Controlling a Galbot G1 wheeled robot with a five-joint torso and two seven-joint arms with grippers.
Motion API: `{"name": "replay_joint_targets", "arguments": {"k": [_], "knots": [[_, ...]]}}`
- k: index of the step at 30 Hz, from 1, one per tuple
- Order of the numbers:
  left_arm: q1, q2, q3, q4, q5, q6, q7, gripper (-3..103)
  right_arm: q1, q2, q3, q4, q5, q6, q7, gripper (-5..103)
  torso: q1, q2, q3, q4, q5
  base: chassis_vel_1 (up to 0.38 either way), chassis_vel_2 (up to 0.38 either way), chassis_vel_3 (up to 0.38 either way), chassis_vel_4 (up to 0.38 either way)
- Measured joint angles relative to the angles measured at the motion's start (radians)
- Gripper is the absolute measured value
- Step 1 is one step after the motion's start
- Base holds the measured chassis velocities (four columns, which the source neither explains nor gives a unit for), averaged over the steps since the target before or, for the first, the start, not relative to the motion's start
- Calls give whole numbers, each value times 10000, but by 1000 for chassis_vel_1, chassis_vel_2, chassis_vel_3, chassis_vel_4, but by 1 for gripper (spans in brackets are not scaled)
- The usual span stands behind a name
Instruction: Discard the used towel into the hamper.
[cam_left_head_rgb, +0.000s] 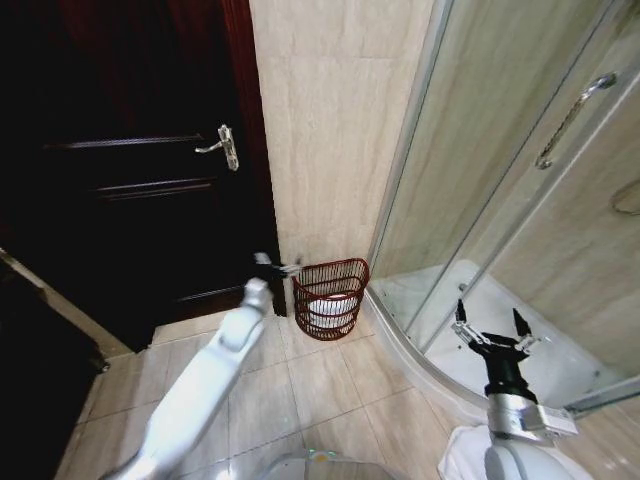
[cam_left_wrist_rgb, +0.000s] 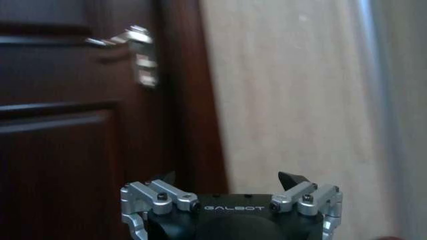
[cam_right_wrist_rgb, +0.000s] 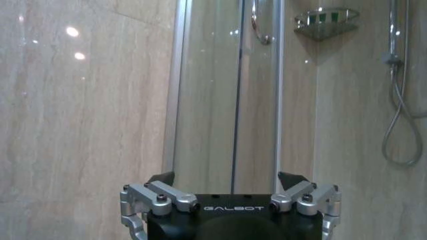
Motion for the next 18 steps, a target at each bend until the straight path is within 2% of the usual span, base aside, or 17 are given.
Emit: {"name": "replay_joint_targets", "arguments": {"k": [2,3,4,5,8,11,14,15,18], "knots": [[892,-307,-759,-162,291,-646,-158,100,-88,0,41,-153,20,88,-90,100,1,-1,2,0,1,0,0,0,0],[892,-307,-759,-162,291,-646,-158,100,-88,0,41,-153,20,88,-90,100,1,-1,2,0,1,0,0,0,0],[1249,-437,-1032,-246,368,-808,-321,100,-112,-1,56,-223,-1,136,-110,100,0,0,2,2,-6,0,0,0,0],[1767,-564,-1395,-427,415,-937,-535,100,-120,0,45,-340,-110,223,-113,100,1,0,1,-1,3,0,0,0,0],[2443,-663,-1812,-700,300,-1175,-531,100,-116,0,-22,-528,-440,401,-141,100,0,0,1,0,0,0,0,0,0],[2802,-721,-2063,-843,-30,-1493,-260,100,-106,0,-141,-632,-660,507,-159,100,1,0,2,1,3,0,0,0,0],[2954,-750,-2121,-821,-673,-2195,298,100,-60,0,-264,-677,-890,567,-162,100,1,-1,2,-1,3,0,0,0,0],[2954,-750,-2121,-821,-673,-2195,298,100,-60,0,-264,-677,-890,567,-162,100,1,-1,2,-1,3,0,0,0,0],[3021,-742,-2050,-726,-861,-2724,785,100,-34,0,-304,-676,-1004,588,-158,100,-22,-54,-20,-1,2,0,0,0,0]]}}
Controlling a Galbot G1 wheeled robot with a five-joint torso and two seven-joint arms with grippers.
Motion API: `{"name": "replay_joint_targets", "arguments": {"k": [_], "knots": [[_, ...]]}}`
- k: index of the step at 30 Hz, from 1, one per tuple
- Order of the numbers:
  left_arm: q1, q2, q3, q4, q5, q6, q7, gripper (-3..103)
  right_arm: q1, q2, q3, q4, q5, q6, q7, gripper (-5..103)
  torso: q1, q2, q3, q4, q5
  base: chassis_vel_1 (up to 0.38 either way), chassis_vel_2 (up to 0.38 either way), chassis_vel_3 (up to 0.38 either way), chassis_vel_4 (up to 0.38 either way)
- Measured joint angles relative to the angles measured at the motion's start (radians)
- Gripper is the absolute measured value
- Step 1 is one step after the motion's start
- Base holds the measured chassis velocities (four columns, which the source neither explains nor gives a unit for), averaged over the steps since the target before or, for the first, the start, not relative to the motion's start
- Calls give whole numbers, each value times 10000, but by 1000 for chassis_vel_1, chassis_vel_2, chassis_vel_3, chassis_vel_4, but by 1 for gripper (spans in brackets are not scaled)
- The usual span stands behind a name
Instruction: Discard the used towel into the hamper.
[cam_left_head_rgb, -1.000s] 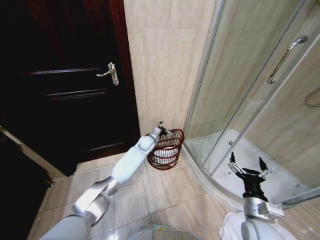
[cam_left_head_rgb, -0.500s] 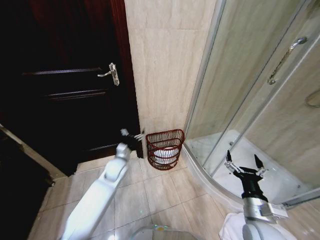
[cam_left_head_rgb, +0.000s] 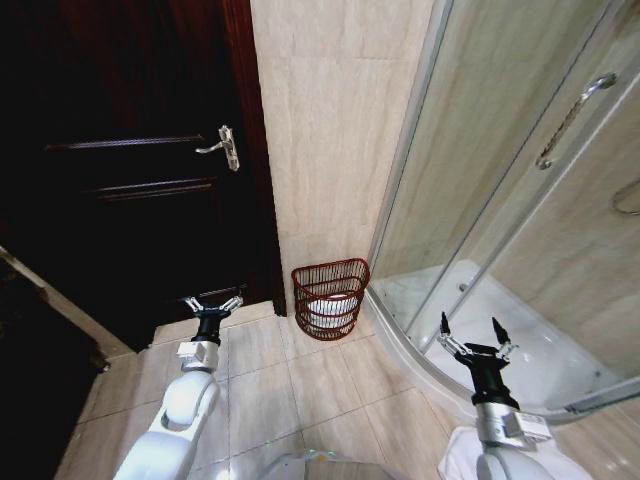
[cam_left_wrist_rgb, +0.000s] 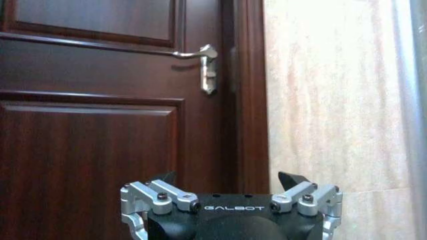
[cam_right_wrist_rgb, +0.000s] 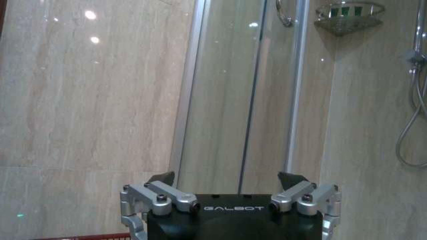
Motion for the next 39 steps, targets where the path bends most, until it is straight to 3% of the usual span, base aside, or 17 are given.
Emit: {"name": "replay_joint_targets", "arguments": {"k": [10,13,19,25,39], "knots": [[-302,-268,169,414,128,-42,105,100,278,0,-269,-389,-30,151,-308,100,-145,-344,-204,0,0,0,0,0,0],[-554,-608,-424,661,216,229,689,100,443,0,-497,-1186,-38,618,-1004,100,-278,-648,-377,0,1,0,0,0,0],[-400,-631,-756,648,-2,301,1131,100,610,0,-767,-1613,-28,1020,-1037,100,-368,-871,-510,1,1,0,0,0,0],[-9,-505,-902,457,-34,177,1303,100,373,0,-1506,-1372,-731,818,20,100,-497,-1192,-703,1,3,0,0,0,0],[92,-512,-483,485,176,-174,1323,100,165,0,-1973,-1130,-1050,697,940,100,-710,-1772,-1073,1,2,0,0,0,0]]}}
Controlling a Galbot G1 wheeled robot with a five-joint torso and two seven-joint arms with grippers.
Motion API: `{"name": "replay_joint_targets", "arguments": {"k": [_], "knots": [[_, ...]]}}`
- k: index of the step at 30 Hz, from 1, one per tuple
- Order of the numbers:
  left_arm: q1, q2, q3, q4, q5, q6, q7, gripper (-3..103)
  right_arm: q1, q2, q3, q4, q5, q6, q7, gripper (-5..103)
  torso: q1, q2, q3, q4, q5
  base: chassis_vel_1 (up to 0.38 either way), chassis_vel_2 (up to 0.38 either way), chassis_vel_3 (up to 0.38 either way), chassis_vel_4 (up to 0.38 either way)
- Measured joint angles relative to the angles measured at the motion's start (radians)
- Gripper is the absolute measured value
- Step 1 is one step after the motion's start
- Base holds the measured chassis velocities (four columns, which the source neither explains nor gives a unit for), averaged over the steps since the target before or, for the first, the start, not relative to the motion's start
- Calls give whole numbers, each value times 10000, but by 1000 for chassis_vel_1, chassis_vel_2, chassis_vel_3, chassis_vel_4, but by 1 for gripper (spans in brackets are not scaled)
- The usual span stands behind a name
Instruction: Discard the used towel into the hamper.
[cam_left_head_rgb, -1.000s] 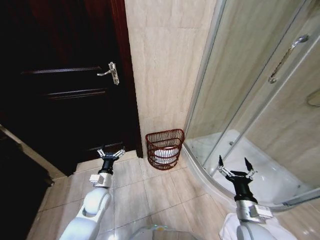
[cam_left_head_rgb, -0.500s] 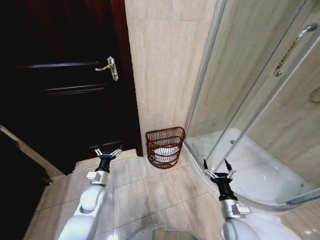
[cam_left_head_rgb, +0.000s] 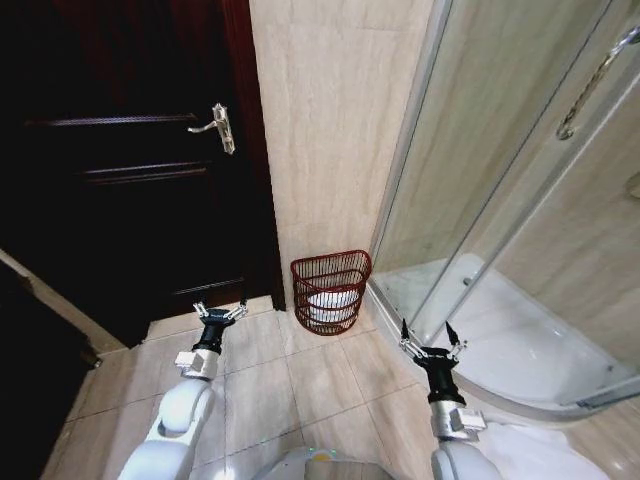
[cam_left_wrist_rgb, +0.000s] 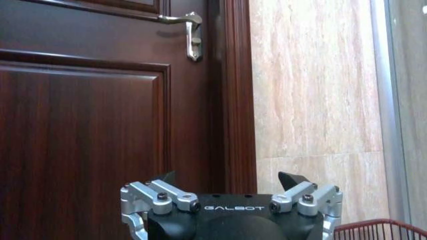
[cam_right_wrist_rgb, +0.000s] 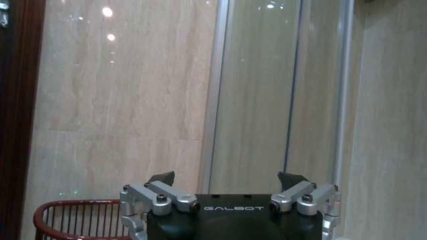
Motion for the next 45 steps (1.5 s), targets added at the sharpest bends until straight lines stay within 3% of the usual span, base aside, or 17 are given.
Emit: {"name": "replay_joint_targets", "arguments": {"k": [20,35,45], "knots": [[-32,88,-146,141,-7,-456,-62,100,-480,0,371,473,-84,-204,-414,100,-45,-73,-28,1,1,-1,-49,2,57],[155,-77,7,130,469,-667,-24,100,-809,-1,859,366,284,308,-588,100,-27,-35,-4,0,8,-117,-284,123,297],[163,-105,140,124,598,-665,45,100,-1007,1,831,-4,259,902,-395,100,-20,-22,5,1,-1,38,-102,-63,54]]}}
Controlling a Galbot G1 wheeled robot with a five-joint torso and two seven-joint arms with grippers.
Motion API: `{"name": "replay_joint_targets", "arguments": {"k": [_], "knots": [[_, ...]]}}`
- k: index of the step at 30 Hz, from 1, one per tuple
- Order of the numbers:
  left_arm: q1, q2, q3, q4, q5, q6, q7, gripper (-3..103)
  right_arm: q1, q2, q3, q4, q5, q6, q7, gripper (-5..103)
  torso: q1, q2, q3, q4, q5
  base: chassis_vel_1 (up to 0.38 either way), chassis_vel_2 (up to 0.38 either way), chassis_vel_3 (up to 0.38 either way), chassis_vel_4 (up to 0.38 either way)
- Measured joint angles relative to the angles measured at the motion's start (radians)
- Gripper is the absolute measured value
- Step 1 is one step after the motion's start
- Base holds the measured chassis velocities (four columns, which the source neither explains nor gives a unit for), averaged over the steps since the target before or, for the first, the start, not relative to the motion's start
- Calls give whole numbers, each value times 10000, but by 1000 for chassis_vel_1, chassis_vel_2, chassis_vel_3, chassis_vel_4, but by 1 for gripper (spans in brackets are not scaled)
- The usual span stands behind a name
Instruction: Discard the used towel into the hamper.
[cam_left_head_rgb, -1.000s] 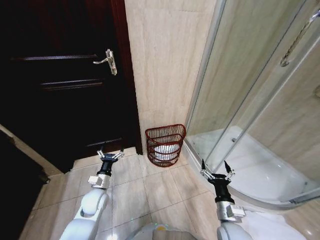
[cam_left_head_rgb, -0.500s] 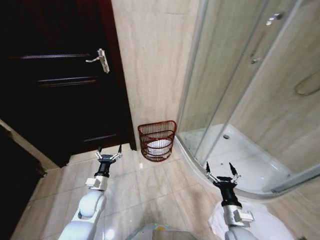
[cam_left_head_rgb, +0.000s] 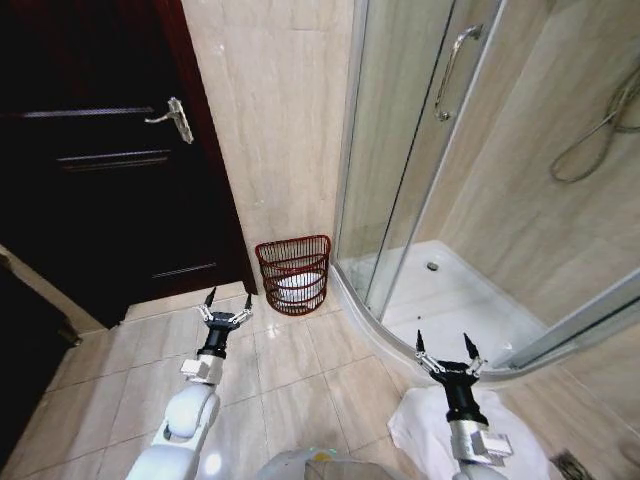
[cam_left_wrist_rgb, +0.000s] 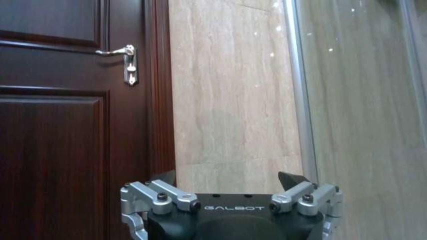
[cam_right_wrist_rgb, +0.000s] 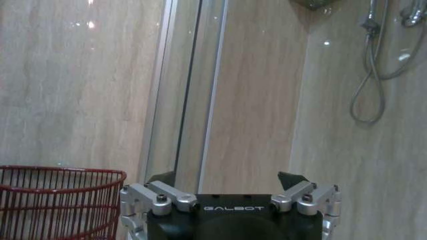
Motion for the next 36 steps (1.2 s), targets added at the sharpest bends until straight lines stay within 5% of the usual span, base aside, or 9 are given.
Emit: {"name": "replay_joint_targets", "arguments": {"k": [36], "knots": [[-244,-19,171,465,-58,-472,-116,100,-145,0,86,-143,99,223,192,100,8,18,11,0,-1,-14,-119,-123,-16]]}}
